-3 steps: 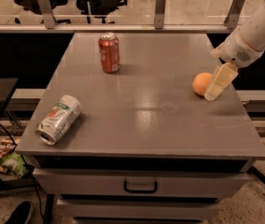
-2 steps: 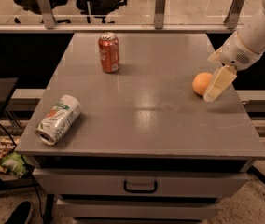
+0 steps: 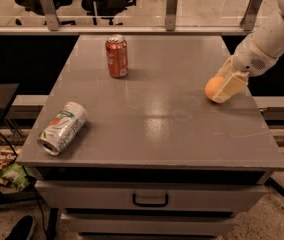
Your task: Pick orange
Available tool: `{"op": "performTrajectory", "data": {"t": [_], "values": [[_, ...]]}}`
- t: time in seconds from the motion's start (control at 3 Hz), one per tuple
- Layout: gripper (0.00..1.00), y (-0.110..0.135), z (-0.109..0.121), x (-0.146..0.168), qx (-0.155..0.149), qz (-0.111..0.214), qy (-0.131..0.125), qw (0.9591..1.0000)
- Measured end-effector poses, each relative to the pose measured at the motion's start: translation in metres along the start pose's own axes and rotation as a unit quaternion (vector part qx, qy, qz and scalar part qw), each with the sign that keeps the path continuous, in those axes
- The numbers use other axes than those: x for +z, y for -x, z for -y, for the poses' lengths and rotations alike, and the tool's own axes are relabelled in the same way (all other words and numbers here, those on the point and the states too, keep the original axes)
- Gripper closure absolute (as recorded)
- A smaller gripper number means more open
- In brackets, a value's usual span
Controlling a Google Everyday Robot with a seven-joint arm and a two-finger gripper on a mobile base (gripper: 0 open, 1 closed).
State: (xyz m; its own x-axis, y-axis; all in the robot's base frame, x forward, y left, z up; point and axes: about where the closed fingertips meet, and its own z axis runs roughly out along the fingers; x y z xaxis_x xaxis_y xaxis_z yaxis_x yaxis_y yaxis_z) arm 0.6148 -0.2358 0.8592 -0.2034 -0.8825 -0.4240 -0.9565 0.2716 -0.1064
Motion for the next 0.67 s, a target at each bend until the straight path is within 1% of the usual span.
{"op": "performTrajectory", "data": {"t": [0.33, 0.67], "values": [[0.9, 0.02, -0.009, -0.018, -0.015, 0.012, 0.005, 0.9998], [1.0, 0.046, -0.025, -0.052, -0.035, 0.033, 0.01, 0.9988]]}}
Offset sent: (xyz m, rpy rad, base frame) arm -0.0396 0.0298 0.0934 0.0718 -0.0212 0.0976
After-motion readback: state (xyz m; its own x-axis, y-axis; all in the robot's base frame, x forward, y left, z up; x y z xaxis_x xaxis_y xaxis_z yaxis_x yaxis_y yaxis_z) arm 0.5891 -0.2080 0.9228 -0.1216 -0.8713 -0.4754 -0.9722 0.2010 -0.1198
